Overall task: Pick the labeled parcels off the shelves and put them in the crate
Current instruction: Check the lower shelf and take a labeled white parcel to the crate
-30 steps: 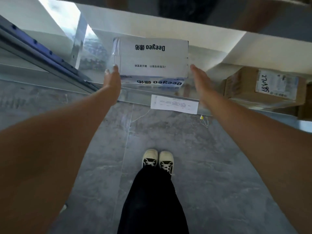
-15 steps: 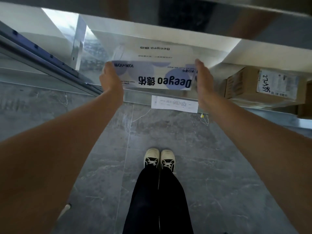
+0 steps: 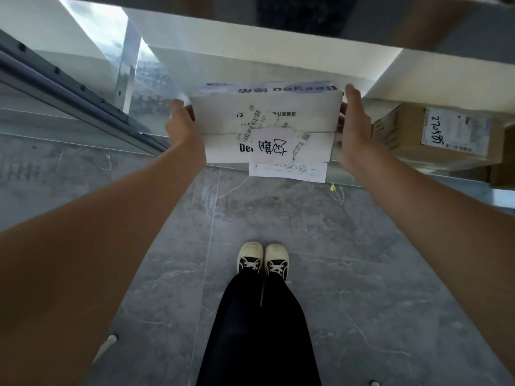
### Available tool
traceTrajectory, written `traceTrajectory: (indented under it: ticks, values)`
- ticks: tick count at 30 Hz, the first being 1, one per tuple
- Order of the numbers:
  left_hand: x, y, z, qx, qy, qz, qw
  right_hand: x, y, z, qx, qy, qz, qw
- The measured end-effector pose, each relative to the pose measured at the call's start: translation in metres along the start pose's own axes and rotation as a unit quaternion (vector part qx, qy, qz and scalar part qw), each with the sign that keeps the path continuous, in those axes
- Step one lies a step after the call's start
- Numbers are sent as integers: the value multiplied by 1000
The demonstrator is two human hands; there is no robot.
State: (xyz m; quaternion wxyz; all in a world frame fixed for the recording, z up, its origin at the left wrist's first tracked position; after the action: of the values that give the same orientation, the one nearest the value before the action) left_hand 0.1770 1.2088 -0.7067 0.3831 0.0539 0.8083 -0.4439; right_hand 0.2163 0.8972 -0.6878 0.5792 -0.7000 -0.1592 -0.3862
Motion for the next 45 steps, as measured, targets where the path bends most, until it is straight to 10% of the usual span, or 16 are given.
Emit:
traceTrajectory:
  ticks: [34, 45]
  values:
    - [3, -113, -22, 127, 188, -5, 974, -16, -95, -68, -91, -70, 77, 990]
    - [7, -197, -72, 182, 166, -79, 966, 27, -175, -102, 122, -28, 82, 989]
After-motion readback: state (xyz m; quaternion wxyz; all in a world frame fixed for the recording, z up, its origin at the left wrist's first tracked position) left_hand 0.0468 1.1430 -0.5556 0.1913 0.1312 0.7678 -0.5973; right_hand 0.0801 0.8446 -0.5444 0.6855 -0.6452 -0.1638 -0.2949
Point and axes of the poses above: each hand's wrist, its own y-axis towards the middle knuckle, its own z-axis out of the palm, x = y × z, the point moved 7 cm from there along y, towards the middle knuckle, and after that the axes turned 10 degrees about y, right-handed, at the moved point
